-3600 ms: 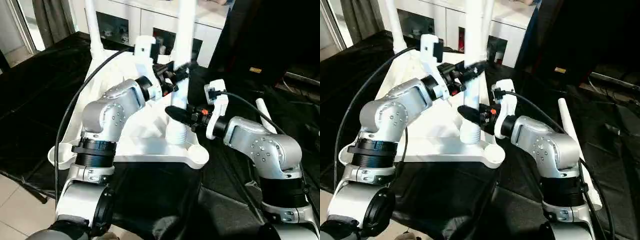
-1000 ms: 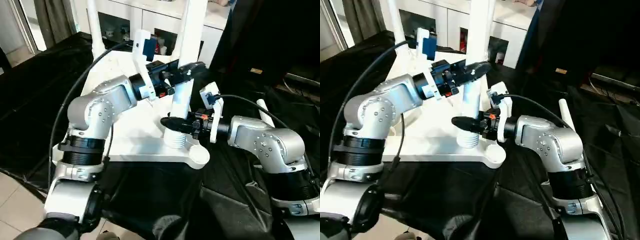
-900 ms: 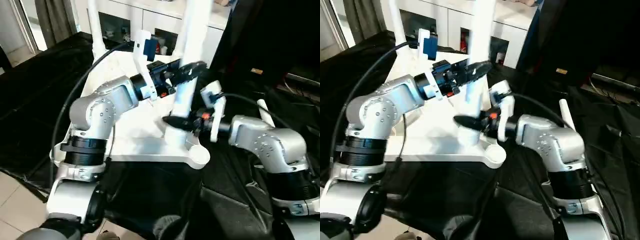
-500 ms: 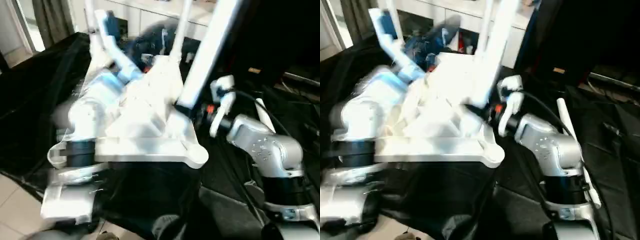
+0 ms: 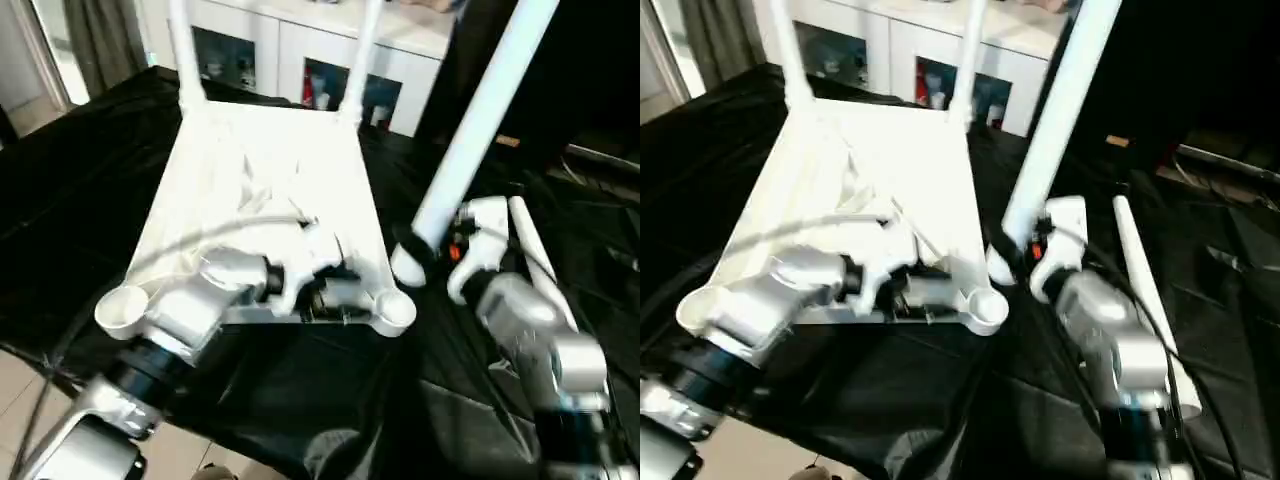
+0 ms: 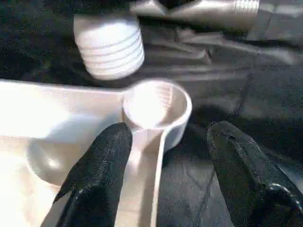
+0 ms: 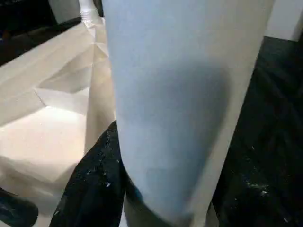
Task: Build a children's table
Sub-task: Insert table leg to table base
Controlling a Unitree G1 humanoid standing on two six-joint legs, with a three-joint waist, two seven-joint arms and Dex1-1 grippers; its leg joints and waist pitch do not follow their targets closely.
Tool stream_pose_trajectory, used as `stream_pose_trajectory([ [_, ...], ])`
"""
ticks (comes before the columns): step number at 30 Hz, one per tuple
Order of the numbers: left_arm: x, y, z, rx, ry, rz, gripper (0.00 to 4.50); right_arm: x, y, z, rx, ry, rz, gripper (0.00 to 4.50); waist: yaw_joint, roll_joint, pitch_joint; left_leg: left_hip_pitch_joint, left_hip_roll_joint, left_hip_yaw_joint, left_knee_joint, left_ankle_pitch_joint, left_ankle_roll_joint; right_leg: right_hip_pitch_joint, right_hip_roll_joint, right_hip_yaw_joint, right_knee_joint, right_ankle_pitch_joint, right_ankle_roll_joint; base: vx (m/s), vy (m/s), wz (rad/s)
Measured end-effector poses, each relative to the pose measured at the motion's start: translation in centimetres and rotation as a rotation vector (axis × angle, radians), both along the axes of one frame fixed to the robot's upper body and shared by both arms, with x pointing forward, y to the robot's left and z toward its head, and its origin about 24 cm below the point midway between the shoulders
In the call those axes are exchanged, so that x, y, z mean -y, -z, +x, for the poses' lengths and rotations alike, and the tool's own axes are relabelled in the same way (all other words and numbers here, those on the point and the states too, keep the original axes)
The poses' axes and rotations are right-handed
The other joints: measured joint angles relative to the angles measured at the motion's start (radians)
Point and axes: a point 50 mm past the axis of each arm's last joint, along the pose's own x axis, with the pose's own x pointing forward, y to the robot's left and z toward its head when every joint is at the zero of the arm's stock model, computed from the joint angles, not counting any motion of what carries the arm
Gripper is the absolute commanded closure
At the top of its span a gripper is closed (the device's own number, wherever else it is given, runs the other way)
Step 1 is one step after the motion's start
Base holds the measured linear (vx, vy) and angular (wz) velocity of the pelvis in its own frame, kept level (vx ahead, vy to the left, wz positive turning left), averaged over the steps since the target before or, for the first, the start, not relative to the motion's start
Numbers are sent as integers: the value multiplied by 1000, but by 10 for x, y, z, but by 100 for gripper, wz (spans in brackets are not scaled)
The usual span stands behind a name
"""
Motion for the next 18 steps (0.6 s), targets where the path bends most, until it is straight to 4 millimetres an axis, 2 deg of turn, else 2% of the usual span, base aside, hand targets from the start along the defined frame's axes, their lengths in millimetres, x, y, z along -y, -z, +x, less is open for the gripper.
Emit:
stream_pose_trajectory([
  [6, -6, 10, 2, -4, -33, 82, 219, -3, -8, -8, 49, -9, -11, 256, -11, 6, -1, 0, 0, 0, 0, 0, 0, 0, 1, 0, 0, 1, -1, 0, 0, 0],
  [9, -11, 13, 5, 1, -63, 112, 233, -2, -7, -13, 49, -11, -18, 256, -12, 7, 0, 2, 0, -1, 0, 0, 0, 0, 1, 0, -1, 1, -2, 0, 0, 0],
  [12, -16, 13, 6, 0, -92, 133, 275, -3, -7, -16, 50, -26, -27, 256, -12, 8, -1, 2, 0, 0, 0, 0, 0, 0, 1, 0, -1, 1, -2, 0, 0, 0],
  [14, -17, 13, 6, -7, -89, 139, 277, -2, -8, -16, 53, -33, -31, 256, -13, 8, -1, 3, 0, 0, 0, 0, 0, 0, 1, 1, -1, 1, -2, 0, 0, 0],
  [17, -20, 13, 6, -14, -95, 152, 319, -2, -8, -16, 52, -32, -34, 256, -14, 9, -1, 3, 0, 0, 0, 0, 0, 0, 1, 1, -1, 1, -2, 0, 0, 0],
  [18, -21, 13, 6, -17, -93, 153, 320, -2, -8, -16, 52, -31, -34, 256, -14, 10, -1, 3, 0, 0, 0, 0, 0, 0, 1, 1, -1, 1, -2, 0, 0, 0],
])
